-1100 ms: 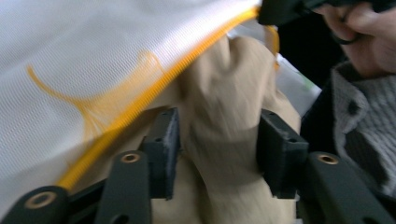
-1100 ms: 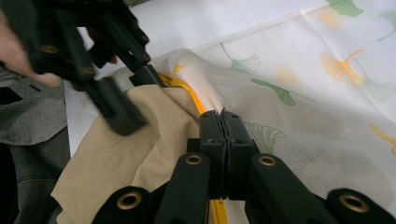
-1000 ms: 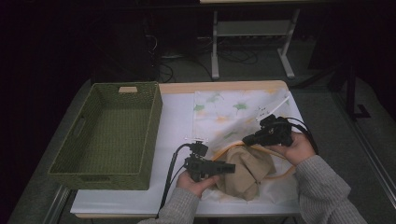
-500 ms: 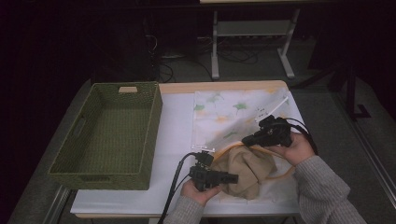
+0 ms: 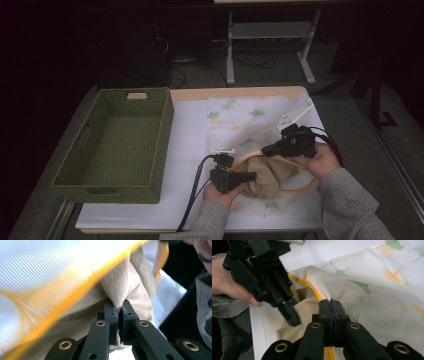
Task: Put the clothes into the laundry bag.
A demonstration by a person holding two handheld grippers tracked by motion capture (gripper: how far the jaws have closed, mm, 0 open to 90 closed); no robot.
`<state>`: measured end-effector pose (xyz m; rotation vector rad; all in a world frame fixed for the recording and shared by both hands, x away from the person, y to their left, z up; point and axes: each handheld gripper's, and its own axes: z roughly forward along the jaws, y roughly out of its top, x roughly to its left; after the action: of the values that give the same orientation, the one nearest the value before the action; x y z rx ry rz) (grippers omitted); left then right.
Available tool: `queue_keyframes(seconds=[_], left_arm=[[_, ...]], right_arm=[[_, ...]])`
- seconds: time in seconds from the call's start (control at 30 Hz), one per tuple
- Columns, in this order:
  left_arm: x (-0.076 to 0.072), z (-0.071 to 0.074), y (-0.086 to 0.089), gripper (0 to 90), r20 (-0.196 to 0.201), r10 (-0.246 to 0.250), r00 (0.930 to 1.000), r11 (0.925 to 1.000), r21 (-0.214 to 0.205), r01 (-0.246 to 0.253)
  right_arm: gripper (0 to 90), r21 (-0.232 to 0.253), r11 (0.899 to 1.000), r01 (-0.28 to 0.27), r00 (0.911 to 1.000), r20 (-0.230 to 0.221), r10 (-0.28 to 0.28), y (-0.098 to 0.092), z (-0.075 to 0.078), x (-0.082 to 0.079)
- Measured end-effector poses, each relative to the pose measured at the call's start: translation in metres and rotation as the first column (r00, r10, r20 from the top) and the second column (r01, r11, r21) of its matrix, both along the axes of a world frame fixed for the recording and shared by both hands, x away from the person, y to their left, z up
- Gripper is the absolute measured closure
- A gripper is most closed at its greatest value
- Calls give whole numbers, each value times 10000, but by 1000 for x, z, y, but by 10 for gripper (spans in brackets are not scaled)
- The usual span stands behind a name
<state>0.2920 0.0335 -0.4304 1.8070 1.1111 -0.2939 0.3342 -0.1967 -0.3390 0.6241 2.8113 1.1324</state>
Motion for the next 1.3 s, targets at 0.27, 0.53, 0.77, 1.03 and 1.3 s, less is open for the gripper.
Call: queue_keyframes(seconds=[0.27, 0.53, 0.77, 1.03, 1.3], left_arm=[[6, 2, 0, 857, 129, 384, 9992, 9993, -51, -383], [-5, 6, 17, 790, 123, 133, 9998, 9995, -280, -130], [-20, 4, 25, 784, -50, -248, 9997, 9984, -518, 245], [-30, -8, 9, 832, -271, -959, 9950, 9940, -563, 942], [-34, -18, -9, 881, -488, -1449, 9882, 9867, -817, 1406]], right_arm=[[881, 17, 10000, 29, 10000, -45, -29, -1, -1, 1], [881, -92, 9999, 63, 9999, -95, -64, -1, -3, 2], [881, -116, 9999, 76, 9999, -130, -77, 0, -3, 3], [881, -131, 9999, 62, 9999, -125, -64, 1, -5, 4], [881, -158, 9999, 45, 10000, -69, -46, 0, -4, 3]])
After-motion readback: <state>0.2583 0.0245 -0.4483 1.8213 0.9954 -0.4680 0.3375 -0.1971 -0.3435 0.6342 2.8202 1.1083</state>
